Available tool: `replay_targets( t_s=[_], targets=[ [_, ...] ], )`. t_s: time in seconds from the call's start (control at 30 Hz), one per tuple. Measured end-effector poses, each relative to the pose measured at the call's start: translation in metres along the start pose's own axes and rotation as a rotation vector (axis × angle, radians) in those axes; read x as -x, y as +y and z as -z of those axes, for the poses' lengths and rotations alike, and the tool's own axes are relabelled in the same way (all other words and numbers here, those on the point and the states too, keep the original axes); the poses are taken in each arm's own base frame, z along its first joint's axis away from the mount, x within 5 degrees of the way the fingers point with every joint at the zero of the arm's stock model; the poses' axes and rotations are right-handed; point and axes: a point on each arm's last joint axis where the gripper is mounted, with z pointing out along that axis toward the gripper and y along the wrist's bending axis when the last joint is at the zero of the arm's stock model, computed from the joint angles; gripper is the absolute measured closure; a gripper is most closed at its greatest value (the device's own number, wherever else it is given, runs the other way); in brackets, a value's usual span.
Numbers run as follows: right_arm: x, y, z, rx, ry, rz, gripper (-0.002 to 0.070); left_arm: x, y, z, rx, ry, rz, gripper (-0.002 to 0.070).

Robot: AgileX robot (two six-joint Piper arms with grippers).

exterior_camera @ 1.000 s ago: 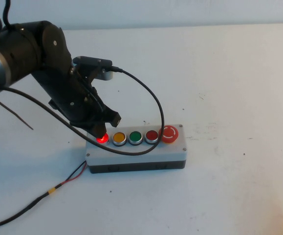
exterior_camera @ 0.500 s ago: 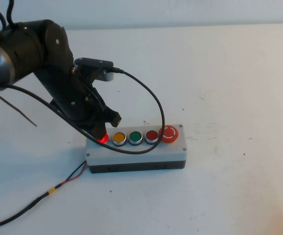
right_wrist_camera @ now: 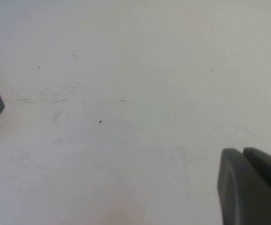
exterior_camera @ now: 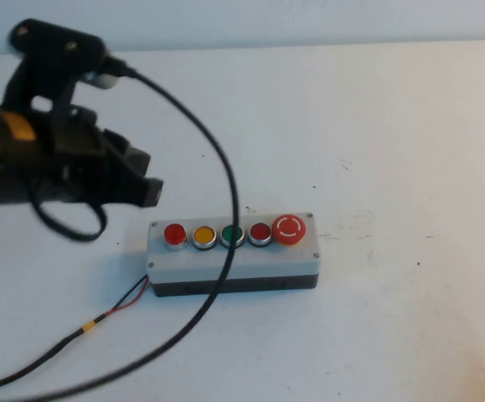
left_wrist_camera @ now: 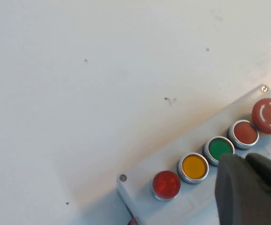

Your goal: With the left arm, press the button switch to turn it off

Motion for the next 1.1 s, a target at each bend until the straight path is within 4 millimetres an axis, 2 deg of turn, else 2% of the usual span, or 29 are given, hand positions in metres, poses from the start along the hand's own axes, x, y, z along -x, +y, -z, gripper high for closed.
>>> replay_targets(
  t_s=[0.13,0.23,0.4,0.57,0.77,0.97,1.1],
  targets=[
    [0.0,0.0,0.0,0.0,0.0,0.0,0.0692,-0.045,-0.01,0.045,0.049,-0.174,0.005,0.0677],
    [0.0,0.0,0.0,0.0,0.0,0.0,0.0692,-0.079,-0.016,0.068,0.076,-0.287,0.032,0.0677],
    [0.0,0.0,0.0,0.0,0.0,0.0,0.0692,-0.127,-0.023,0.088,0.112,-0.443,0.03,0.0677],
    [0.0,0.0,0.0,0.0,0.0,0.0,0.0692,-0.162,-0.028,0.096,0.131,-0.547,0.023,0.0677],
    [0.0,0.0,0.0,0.0,0.0,0.0,0.0692,-0.186,-0.031,0.093,0.132,-0.56,0.02,0.0677],
    [0.0,0.0,0.0,0.0,0.0,0.0,0.0692,-0.192,-0.031,0.089,0.142,-0.5,-0.022,0.0677],
    [0.0,0.0,0.0,0.0,0.0,0.0,0.0692,-0.199,-0.03,0.086,0.185,-0.537,-0.073,0.0677]
  ],
)
